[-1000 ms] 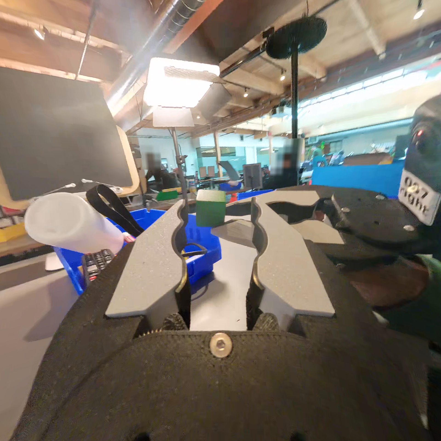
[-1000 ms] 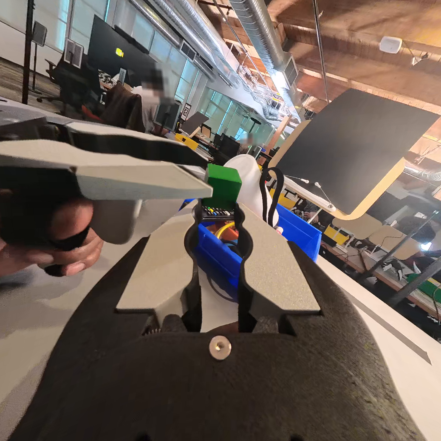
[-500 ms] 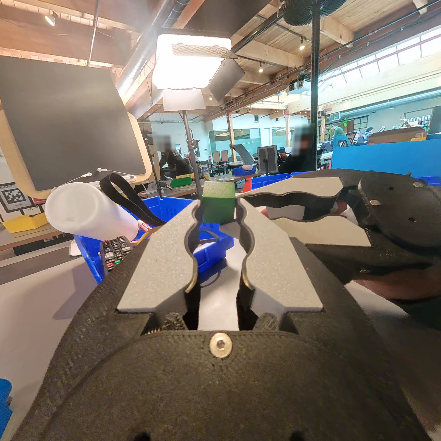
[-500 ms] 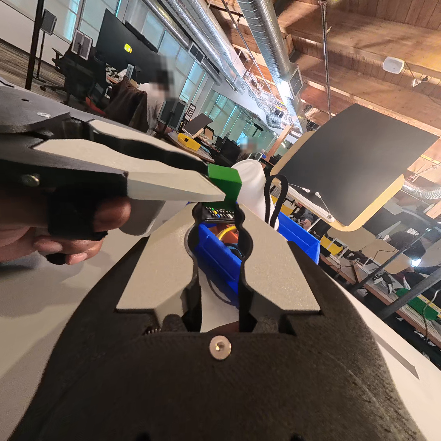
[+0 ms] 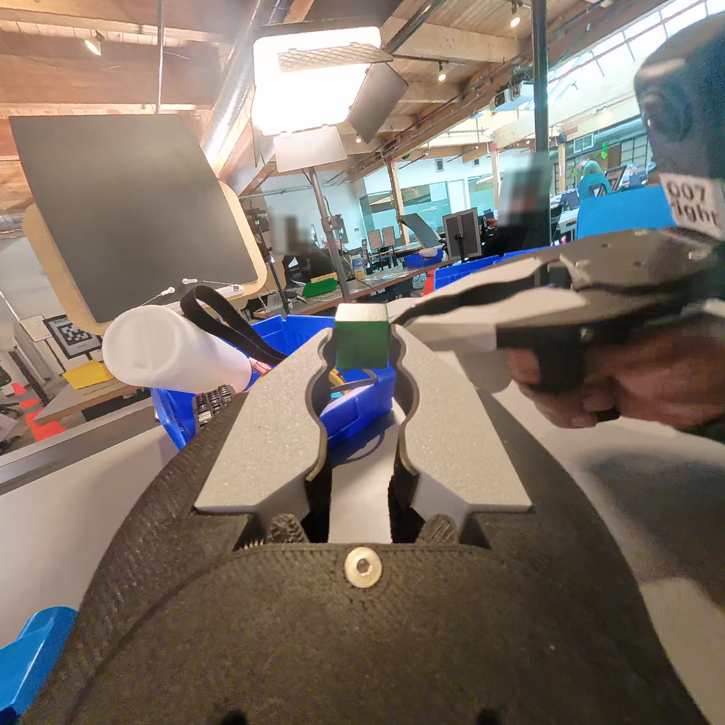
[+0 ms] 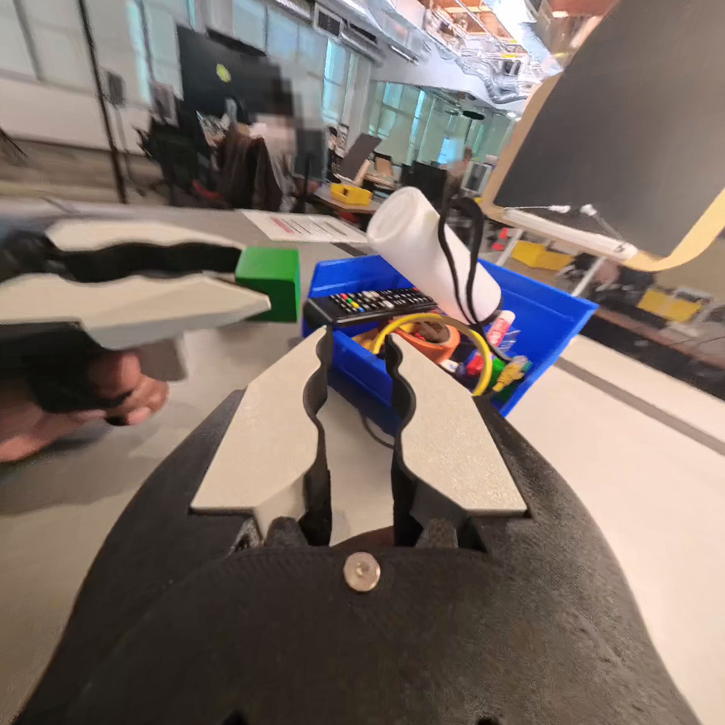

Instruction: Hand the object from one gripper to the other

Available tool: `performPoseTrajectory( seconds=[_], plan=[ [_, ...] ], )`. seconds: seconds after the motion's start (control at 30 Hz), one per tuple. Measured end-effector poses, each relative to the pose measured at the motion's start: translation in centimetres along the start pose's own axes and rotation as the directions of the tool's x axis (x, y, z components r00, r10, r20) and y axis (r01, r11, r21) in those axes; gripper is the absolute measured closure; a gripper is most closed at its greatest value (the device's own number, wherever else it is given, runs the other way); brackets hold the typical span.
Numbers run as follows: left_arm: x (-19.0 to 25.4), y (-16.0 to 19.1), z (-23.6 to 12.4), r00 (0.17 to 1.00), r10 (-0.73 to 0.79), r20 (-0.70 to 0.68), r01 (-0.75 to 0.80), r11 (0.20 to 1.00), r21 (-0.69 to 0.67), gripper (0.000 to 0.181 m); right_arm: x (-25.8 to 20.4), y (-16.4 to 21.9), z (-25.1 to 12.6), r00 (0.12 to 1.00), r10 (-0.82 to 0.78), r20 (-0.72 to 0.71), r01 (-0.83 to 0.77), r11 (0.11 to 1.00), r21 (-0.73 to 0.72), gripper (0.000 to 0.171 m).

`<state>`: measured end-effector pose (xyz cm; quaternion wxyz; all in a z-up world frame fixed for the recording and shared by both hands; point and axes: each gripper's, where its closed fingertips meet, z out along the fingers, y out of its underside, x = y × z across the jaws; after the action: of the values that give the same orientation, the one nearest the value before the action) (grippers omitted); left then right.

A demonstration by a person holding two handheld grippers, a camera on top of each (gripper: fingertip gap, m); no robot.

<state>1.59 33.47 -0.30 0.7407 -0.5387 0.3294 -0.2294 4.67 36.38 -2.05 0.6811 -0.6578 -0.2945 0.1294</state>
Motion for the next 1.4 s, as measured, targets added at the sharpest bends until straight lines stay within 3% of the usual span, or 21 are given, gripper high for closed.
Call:
performPoseTrajectory(
  seconds=[0.13,0.23,0.47,0.87,1.13,1.4],
  plan=[
    [0.8,0.5,0.3,0.995,0.097,-0.006,-0.097,0.995,-0.033,0.154,-0.4,-1.9,-1.3,0.939,0.267,0.216,-0.285,0.957,0.058,0.142],
    [1.5,0.7,0.4,0.983,0.182,-0.008,-0.182,0.982,-0.046,0.154,-1.6,-2.9,-2.4,0.861,0.355,0.365,-0.392,0.919,0.032,0.14],
    [2.8,1.1,0.6,0.948,0.316,-0.024,-0.317,0.947,-0.057,0.154,-3.2,-1.8,-2.0,0.882,0.305,0.358,-0.306,0.95,-0.055,0.137],
    [2.9,1.4,0.8,0.947,0.32,-0.03,-0.321,0.944,-0.072,0.154,-3.0,-0.9,-1.3,0.921,0.239,0.309,-0.236,0.971,-0.047,0.144],
    [3.3,1.1,0.7,0.943,0.33,-0.04,-0.332,0.942,-0.048,0.154,-3.5,-1.1,-1.9,0.864,0.308,0.398,-0.306,0.949,-0.07,0.134],
    [3.9,0.8,0.6,0.931,0.361,-0.053,-0.363,0.932,-0.02,0.154,-4.0,-0.4,-1.7,0.853,0.326,0.408,-0.308,0.945,-0.11,0.137]
  ],
)
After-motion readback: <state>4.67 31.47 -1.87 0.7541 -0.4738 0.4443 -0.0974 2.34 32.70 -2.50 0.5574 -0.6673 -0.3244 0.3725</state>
